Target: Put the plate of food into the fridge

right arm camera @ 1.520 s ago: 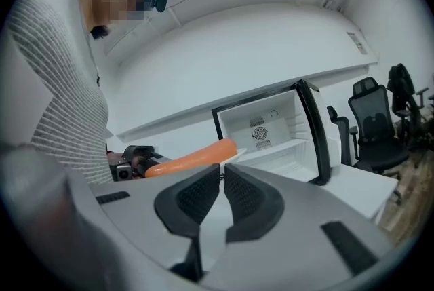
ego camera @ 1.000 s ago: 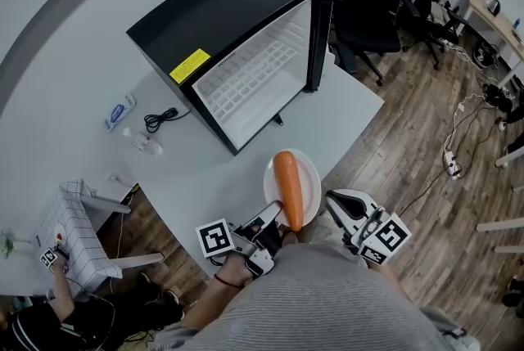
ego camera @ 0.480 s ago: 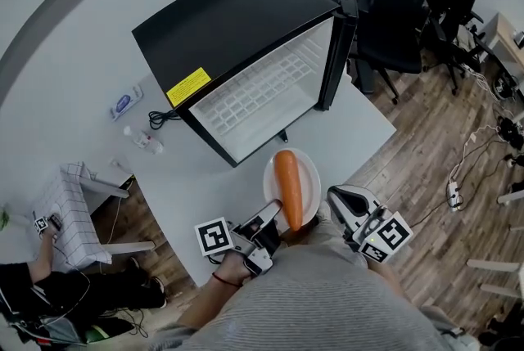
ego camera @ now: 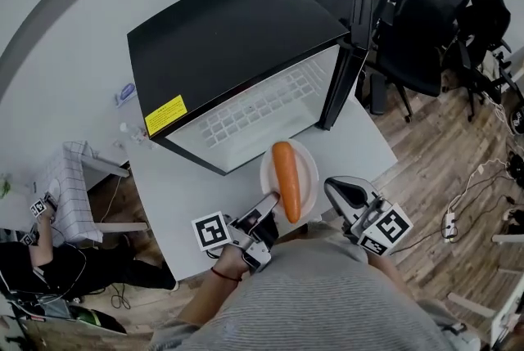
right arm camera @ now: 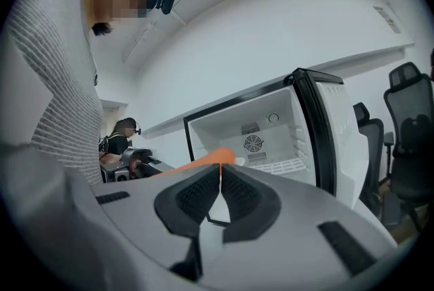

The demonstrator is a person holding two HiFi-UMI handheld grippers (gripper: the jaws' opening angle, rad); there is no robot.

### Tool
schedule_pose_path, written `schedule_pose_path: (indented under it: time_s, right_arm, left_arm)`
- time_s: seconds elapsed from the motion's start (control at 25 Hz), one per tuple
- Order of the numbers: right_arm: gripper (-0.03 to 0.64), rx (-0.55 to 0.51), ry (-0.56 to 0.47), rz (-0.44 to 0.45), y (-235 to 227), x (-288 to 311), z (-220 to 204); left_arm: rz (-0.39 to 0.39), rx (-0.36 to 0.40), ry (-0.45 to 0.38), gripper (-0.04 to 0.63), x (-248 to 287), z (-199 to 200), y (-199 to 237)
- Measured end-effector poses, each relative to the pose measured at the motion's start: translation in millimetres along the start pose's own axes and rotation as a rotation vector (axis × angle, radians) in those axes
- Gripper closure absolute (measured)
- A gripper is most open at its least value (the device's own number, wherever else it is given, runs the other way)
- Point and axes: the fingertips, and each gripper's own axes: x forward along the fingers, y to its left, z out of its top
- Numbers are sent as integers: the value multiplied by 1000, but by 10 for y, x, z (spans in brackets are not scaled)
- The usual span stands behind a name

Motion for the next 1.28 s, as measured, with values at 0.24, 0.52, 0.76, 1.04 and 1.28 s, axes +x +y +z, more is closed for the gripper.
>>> schedule_pose_path:
  time_s: [0.24, 0.52, 0.76, 1.04, 1.28]
  right_arm:
    - [603, -8, 21, 121, -356, 74, 118]
    - [603, -30, 33, 216, -526, 137, 170]
    - [603, -39, 44, 242, -449, 332, 184]
    - [603, -35, 52, 251, -321, 396, 187]
    - [603, -33, 48, 244, -356, 413, 192]
  left_arm:
    - [6, 10, -98, 552, 339, 32, -22]
    - [24, -6, -177, 552, 573, 60, 50]
    - [31, -18, -188, 552, 574, 212, 46]
    - [38, -21, -177, 552, 492, 282, 31]
    - [44, -14, -184, 552, 511, 371, 56]
